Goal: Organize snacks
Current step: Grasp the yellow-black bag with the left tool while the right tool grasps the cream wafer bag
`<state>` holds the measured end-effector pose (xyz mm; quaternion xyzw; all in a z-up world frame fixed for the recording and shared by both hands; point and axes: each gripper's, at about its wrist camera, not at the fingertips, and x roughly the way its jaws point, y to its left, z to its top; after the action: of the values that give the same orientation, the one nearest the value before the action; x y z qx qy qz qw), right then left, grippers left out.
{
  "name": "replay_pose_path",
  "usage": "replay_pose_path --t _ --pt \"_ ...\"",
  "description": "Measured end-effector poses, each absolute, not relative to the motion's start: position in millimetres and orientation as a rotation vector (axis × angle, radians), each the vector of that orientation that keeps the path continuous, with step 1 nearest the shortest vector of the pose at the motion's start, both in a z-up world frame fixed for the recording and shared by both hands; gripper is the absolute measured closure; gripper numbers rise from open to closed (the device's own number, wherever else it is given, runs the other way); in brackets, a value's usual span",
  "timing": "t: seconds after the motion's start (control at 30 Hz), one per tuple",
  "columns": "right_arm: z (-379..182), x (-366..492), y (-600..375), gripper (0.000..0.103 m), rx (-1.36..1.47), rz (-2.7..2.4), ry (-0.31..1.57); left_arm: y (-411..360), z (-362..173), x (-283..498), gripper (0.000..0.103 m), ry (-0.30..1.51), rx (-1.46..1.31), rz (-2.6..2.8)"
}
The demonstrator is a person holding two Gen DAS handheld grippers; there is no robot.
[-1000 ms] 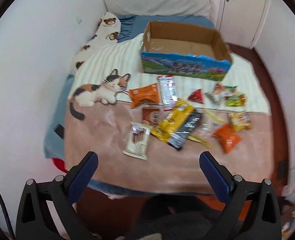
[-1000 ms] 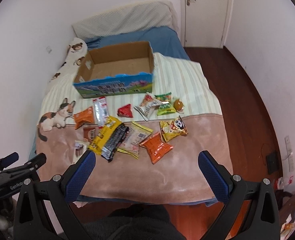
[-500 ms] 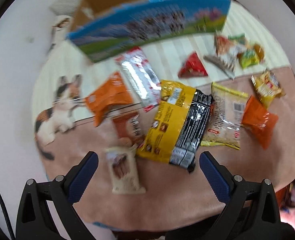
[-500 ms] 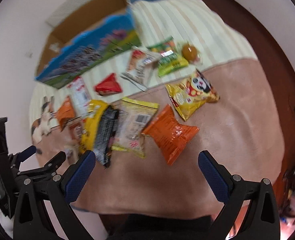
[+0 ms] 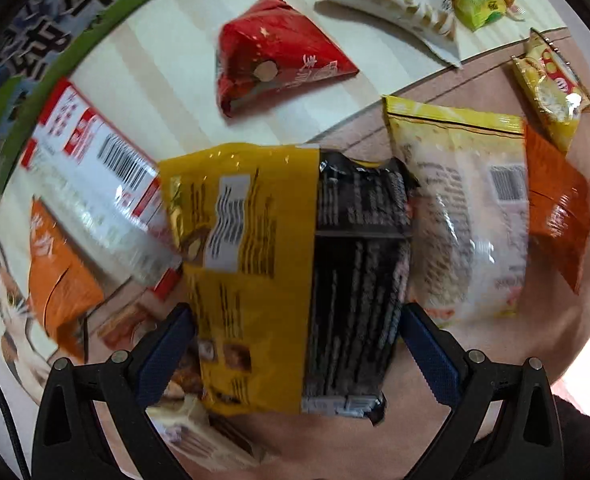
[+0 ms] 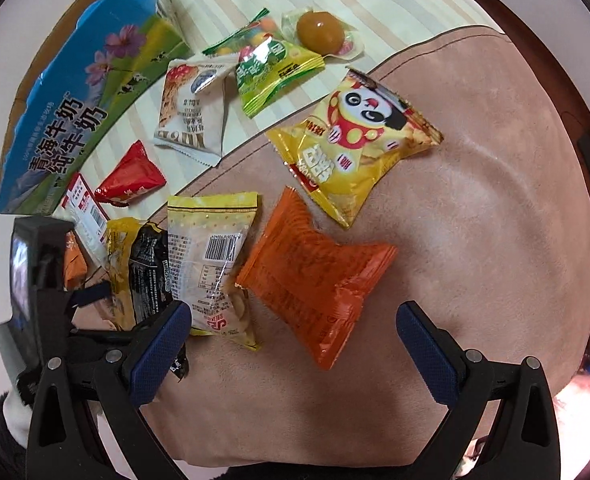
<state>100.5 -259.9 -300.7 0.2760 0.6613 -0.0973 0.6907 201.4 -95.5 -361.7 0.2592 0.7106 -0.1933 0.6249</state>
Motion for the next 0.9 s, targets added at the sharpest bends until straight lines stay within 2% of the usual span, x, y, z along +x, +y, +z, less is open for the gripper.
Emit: replay_pose_path --t 0.13,0.23,0.43,0.53,0.57,0.63,0.8,0.9 --pt "-299 107 -246 0.0 0.573 -0.209 1.471 -93 -371 213 0.012 1.658 0.492 -0.458" --pt "-298 114 -235 0.0 0.543 -0.2 1.47 -81 -368 217 0.015 1.655 0.367 -0.408" --pt "-311 135 -214 0.001 0.539 -0.189 1.484 -18 -366 218 0.015 1.698 -0.02 -0.13" --pt "-324 153 -198 0.004 0.529 -0.176 1.492 -1 -378 211 0.014 1.764 -0.086 -0.135" --pt "-329 159 -192 0.009 0.537 -0.156 1.498 -2 -380 211 0.014 1.77 -0.066 -0.156" --pt "-339 170 -181 0.011 0.552 -0.114 1.533 -10 -386 207 0.013 1.777 0.0 -0.204" --pt "-370 183 -170 0.04 0.496 -0.163 1.631 -38 -405 208 0.013 1.786 0.118 -0.281" --pt "-370 181 -167 0.047 0.452 -0.151 1.634 -44 -409 209 0.013 1.802 0.131 -0.313"
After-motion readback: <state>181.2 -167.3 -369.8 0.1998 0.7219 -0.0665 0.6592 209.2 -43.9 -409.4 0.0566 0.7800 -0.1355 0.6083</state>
